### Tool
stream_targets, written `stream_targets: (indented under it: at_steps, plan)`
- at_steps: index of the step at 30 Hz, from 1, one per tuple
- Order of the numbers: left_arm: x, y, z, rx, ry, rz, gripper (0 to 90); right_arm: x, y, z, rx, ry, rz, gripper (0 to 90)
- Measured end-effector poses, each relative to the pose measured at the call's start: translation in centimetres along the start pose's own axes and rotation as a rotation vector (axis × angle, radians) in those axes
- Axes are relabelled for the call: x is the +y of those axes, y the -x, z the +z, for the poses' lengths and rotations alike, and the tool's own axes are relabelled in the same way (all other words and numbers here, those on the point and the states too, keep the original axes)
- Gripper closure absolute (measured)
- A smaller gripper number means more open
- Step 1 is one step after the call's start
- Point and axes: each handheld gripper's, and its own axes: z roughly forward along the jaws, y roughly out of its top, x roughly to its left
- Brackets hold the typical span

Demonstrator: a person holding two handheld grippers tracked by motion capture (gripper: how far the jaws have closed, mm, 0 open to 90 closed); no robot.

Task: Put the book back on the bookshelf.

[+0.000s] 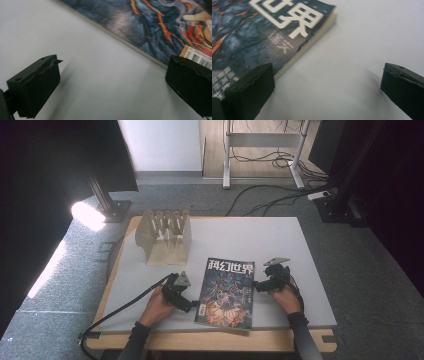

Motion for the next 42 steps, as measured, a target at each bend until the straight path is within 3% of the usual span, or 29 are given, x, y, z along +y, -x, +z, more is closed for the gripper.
stream_targets:
  at_steps: [1,4,6,10,13,18,22,26,29,33,39,42]
  plan:
    - [0.0,0.3,0.2,-0.024,0.007,-0.004,0.0,0.2,0.1,0.2,-0.004,-0.001,0.008,0.0]
    - [0.2,1.0,0.3,-0.046,0.007,0.015,0.0,1.1,0.3,1.0,-0.005,-0.006,0.017,0.0]
    - [0.3,1.4,0.5,-0.060,0.007,0.027,0.0,1.7,0.3,1.5,-0.035,-0.008,0.013,0.0]
    - [0.6,2.1,0.6,-0.072,0.008,0.040,0.0,2.5,0.4,2.3,-0.040,-0.004,0.014,0.0]
    - [1.1,3.1,1.0,-0.099,0.007,0.075,0.0,3.2,0.3,3.0,-0.035,0.006,0.012,0.0]
    - [1.3,3.6,1.2,-0.101,0.009,0.076,0.0,4.0,0.2,3.7,-0.033,0.013,-0.006,0.0]
    - [1.2,3.6,1.2,-0.101,0.009,0.077,0.0,3.8,0.7,3.5,0.017,0.006,-0.012,1.0]
    - [1.2,3.6,1.2,-0.100,0.009,0.079,0.0,3.6,0.8,1.6,0.023,0.032,-0.021,1.9]
    - [1.2,3.6,1.2,-0.100,0.010,0.078,0.0,3.8,0.4,-0.1,0.035,0.056,-0.024,3.5]
    - [1.2,3.6,1.2,-0.100,0.011,0.078,0.0,4.0,-0.8,-1.5,0.108,0.082,-0.014,12.9]
    - [1.2,3.6,1.2,-0.101,0.011,0.079,0.0,3.7,-3.0,-0.4,0.209,0.029,-0.021,14.7]
    - [1.2,3.6,1.2,-0.100,0.009,0.071,0.0,3.7,-3.8,0.7,0.232,0.014,-0.014,19.6]
